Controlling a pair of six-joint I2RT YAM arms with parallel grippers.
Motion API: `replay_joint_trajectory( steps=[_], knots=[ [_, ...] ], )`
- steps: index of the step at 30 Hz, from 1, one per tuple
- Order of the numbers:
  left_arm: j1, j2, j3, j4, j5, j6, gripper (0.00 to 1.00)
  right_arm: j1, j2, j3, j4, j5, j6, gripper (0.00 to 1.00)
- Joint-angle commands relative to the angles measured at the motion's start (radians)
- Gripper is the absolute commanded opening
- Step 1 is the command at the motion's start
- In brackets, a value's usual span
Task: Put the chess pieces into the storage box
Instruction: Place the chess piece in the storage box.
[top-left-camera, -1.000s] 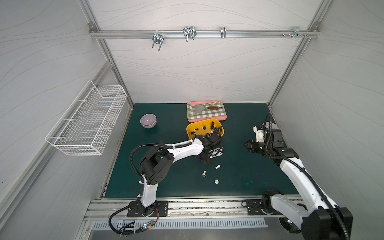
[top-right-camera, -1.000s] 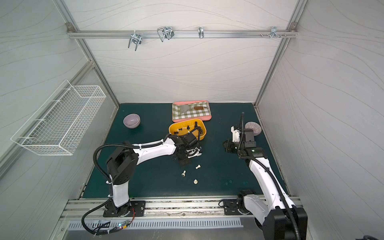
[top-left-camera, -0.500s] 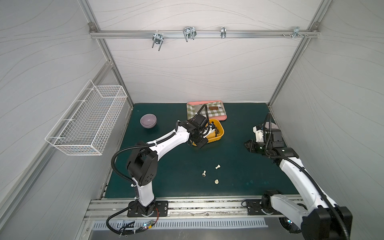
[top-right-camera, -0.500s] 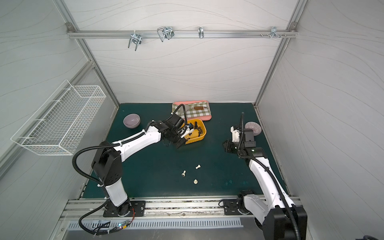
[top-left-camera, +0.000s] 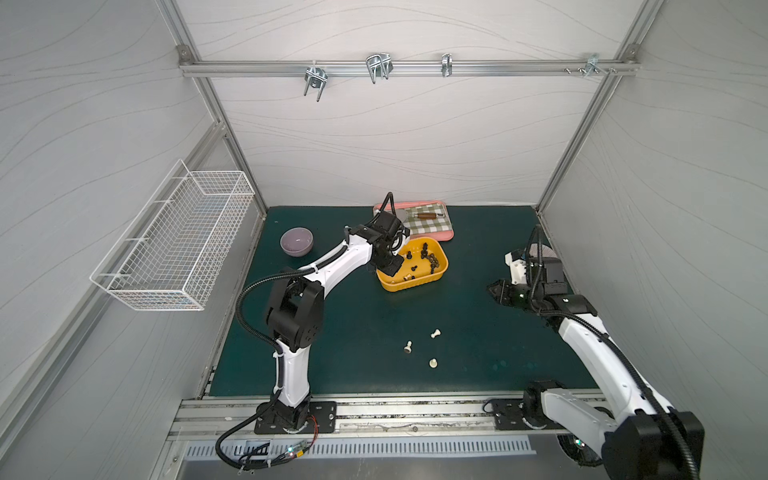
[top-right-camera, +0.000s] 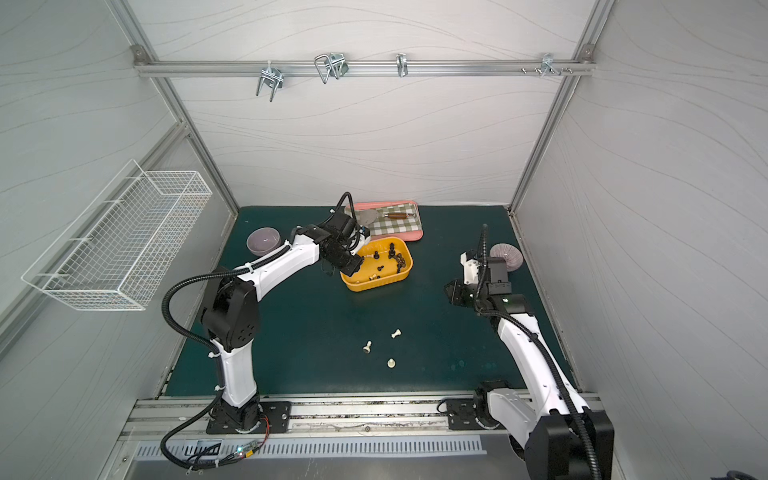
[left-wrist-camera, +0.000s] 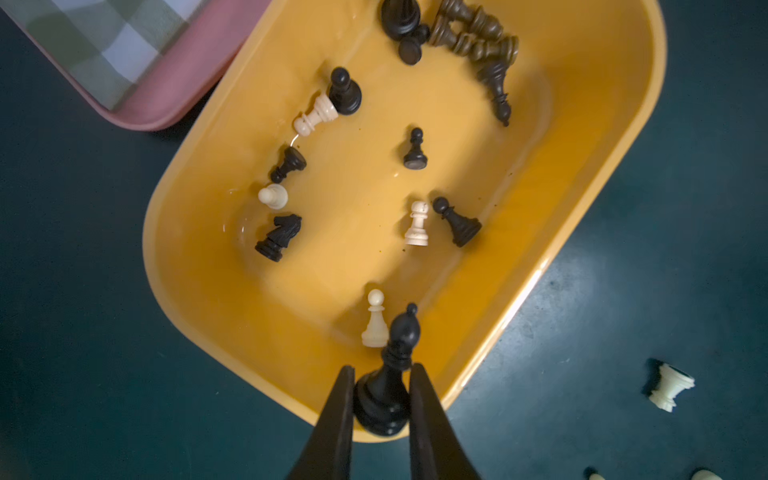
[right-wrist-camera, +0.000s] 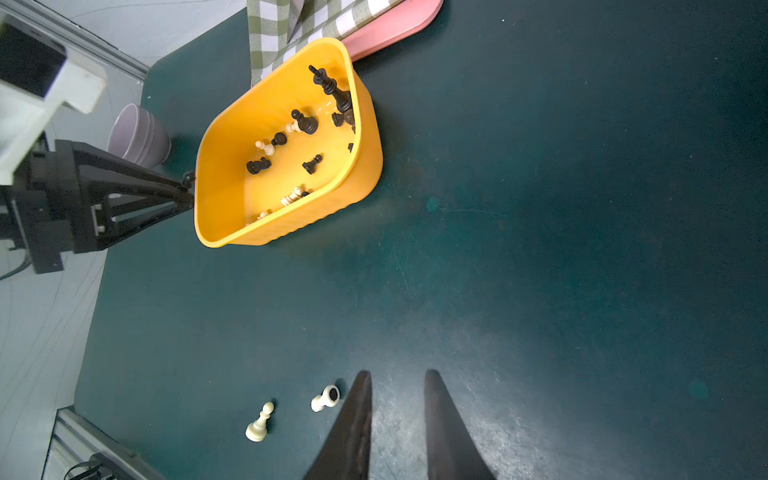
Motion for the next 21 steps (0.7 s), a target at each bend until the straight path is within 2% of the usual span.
replay_joint_trajectory(
  steps=[1, 6, 21],
  knots=[
    [0.008, 0.033, 0.058, -0.004, 0.028, -0.03, 0.22, 0.0, 0.005, -0.008, 0.011, -0.007, -0.001, 0.25],
    [0.014, 0.075, 0.097, -0.032, 0.025, -0.041, 0.22, 0.004, 0.014, -0.007, 0.009, -0.004, -0.003, 0.25],
    [0.02, 0.112, 0.091, -0.033, 0.011, -0.056, 0.24, 0.008, 0.019, -0.005, 0.005, 0.003, -0.004, 0.25]
  ],
)
